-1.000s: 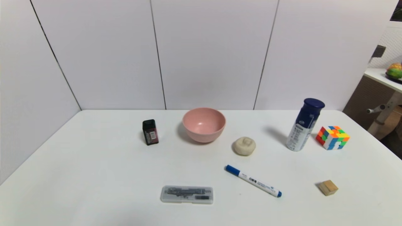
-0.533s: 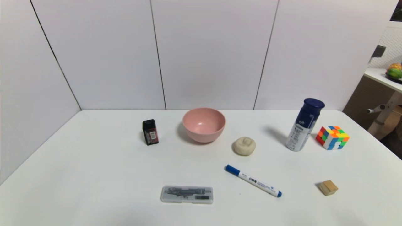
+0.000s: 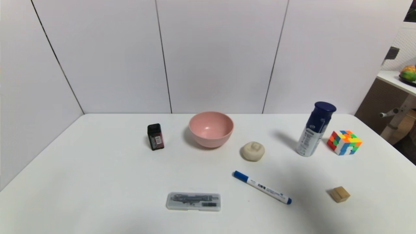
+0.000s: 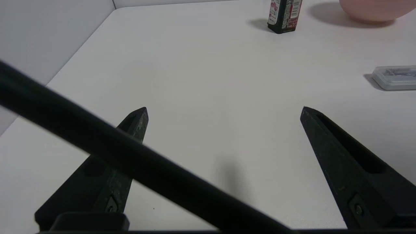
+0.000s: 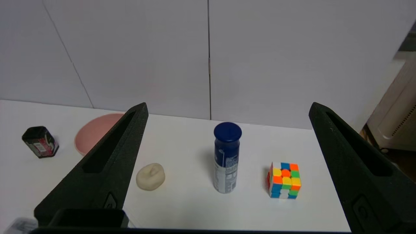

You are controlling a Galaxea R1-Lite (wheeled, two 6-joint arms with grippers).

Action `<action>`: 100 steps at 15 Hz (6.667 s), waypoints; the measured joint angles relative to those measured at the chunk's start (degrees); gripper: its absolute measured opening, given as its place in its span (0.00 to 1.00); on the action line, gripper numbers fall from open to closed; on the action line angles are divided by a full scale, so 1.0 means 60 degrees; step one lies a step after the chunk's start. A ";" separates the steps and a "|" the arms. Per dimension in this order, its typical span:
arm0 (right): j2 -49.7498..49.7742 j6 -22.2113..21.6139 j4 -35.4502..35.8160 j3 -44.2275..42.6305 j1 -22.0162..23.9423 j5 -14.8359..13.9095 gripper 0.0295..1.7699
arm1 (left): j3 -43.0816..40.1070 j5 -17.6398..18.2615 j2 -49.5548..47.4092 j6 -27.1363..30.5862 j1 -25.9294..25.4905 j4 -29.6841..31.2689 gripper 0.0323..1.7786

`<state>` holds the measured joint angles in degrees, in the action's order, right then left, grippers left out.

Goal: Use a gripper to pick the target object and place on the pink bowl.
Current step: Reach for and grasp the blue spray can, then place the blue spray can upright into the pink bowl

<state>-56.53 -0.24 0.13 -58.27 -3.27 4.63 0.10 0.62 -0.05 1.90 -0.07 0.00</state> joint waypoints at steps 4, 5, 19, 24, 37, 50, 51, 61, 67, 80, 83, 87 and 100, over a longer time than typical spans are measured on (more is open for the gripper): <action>-0.2400 0.0037 -0.0018 -0.0770 -0.0301 0.0022 0.97 | 0.0000 0.0000 0.0000 0.0004 0.0000 0.0000 0.95; -0.2804 0.0053 -0.0010 -0.0744 -0.0388 0.0018 0.97 | 0.0000 0.0000 0.0000 0.0004 0.0000 0.0000 0.95; -0.4706 0.0177 0.1221 0.1453 -0.0286 -0.0488 0.97 | 0.0002 0.0000 0.0000 -0.0002 0.0000 0.0000 0.95; -0.4915 0.0140 0.1457 0.1814 -0.0286 -0.0484 0.97 | 0.0000 0.0000 0.0000 0.0004 0.0000 0.0000 0.95; -0.6754 0.0132 0.2826 0.1526 -0.0199 -0.0421 0.97 | 0.0000 0.0000 0.0000 0.0004 0.0000 0.0000 0.95; -0.7759 0.0150 0.3196 0.0859 -0.0199 -0.0414 0.52 | 0.0000 0.0000 0.0000 0.0004 0.0000 0.0000 0.95; -0.7765 0.0150 0.3196 0.0855 -0.0199 -0.0410 0.47 | 0.0000 0.0000 0.0000 0.0004 0.0000 0.0000 0.95; -0.6993 0.0122 0.3042 0.0006 -0.0563 0.0445 0.45 | 0.0000 -0.0004 0.0000 0.0004 0.0000 0.0000 0.95; -0.7056 0.0303 0.3125 -0.1865 -0.2446 0.2747 0.45 | 0.0000 0.0000 0.0000 0.0004 0.0000 0.0000 0.95; -1.1343 0.1900 0.3161 -0.5669 -0.4072 0.3072 0.45 | 0.0000 -0.0008 0.0000 0.0004 0.0000 0.0000 0.95; -1.1843 0.2300 0.3155 -0.5851 -0.4049 0.3255 0.45 | 0.0000 -0.0004 0.0000 0.0000 0.0000 0.0000 0.95; -1.2054 0.2897 0.3060 -0.5847 -0.3984 0.3720 0.45 | 0.0000 0.0000 0.0000 0.0000 0.0000 0.0000 0.95; -1.0943 0.2952 0.2719 -0.5654 -0.3875 0.3785 0.85 | 0.0000 0.0000 0.0000 0.0000 0.0000 0.0000 0.95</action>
<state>-122.19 17.47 16.45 -92.20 -26.51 27.34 0.10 0.62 -0.05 1.90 -0.07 0.00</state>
